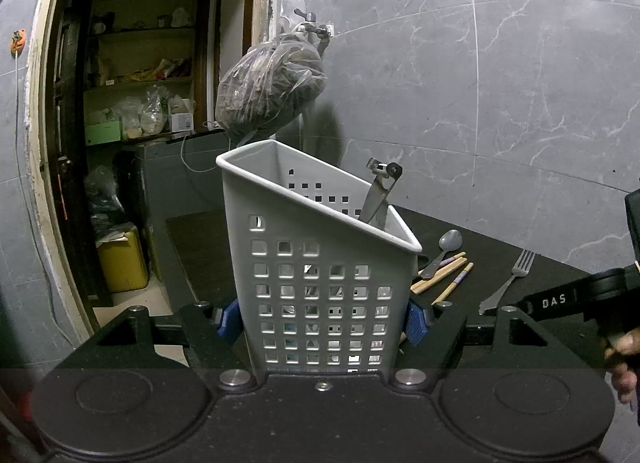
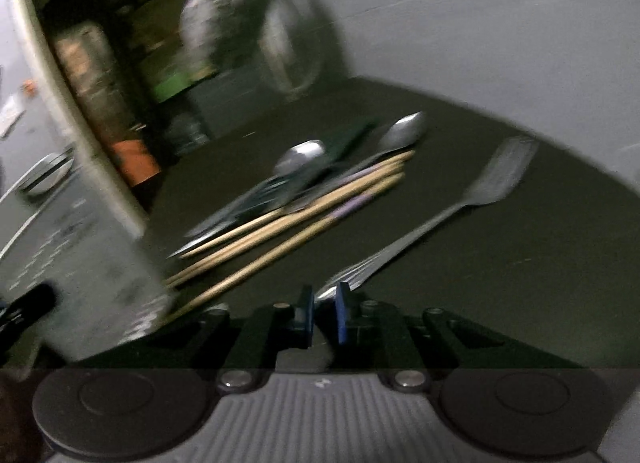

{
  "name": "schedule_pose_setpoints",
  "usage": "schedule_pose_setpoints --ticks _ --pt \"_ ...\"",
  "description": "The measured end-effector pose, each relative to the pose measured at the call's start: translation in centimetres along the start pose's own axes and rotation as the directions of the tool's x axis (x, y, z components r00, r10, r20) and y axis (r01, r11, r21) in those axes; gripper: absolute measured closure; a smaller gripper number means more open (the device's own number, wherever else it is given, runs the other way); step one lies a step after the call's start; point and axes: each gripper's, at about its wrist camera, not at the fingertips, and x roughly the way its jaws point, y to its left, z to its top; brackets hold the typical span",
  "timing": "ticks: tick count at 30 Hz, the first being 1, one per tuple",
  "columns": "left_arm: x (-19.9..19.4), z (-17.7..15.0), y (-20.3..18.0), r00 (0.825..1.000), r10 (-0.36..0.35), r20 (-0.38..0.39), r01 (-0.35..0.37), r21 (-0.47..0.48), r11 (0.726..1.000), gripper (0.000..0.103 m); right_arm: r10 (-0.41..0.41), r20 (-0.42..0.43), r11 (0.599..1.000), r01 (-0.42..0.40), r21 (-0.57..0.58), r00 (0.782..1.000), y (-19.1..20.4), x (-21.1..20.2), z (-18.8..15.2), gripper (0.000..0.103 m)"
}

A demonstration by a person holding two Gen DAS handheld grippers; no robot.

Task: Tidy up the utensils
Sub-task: 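Grasp the silver fork handle with the right tool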

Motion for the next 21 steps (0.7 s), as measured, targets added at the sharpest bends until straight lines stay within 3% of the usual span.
schedule_pose_setpoints --ticks 2,4,6,10,13,18,21 --pt "0.0 0.0 0.0 1.000 0.000 0.000 0.000 0.002 1.000 0.027 0.035 0.004 0.999 -0.035 -0.004 0.999 0.7 0.0 -0.3 0.075" --pt "0.2 -0.1 0.0 1.000 0.001 0.000 -0.001 0.003 1.000 0.027 0.033 0.041 0.999 -0.034 0.022 0.999 0.2 -0.7 -0.3 0.048" --pt "0.2 -0.1 0.0 1.000 0.000 0.000 0.000 0.003 1.000 0.027 0.020 0.072 0.998 -0.025 0.063 0.997 -1.2 -1.4 0.0 0.040" --pt "0.2 -0.1 -0.1 1.000 0.002 0.000 -0.002 0.004 1.000 0.027 -0.069 0.147 0.989 0.047 0.143 0.987 -4.9 -3.1 1.0 0.010" --pt "0.2 -0.1 0.0 1.000 0.001 -0.001 -0.001 0.003 1.000 0.027 -0.115 0.213 0.979 0.074 0.191 0.970 -7.9 -3.4 2.8 0.004" --pt "0.2 -0.1 0.0 1.000 0.001 -0.001 -0.001 0.003 1.000 0.027 -0.119 0.203 0.956 0.057 0.287 0.972 -12.6 -1.5 5.5 0.004" --pt "0.2 -0.1 0.0 1.000 0.001 0.000 -0.001 0.004 1.000 0.027 -0.097 0.208 0.945 0.024 0.325 0.973 -14.8 -0.1 6.7 0.013"
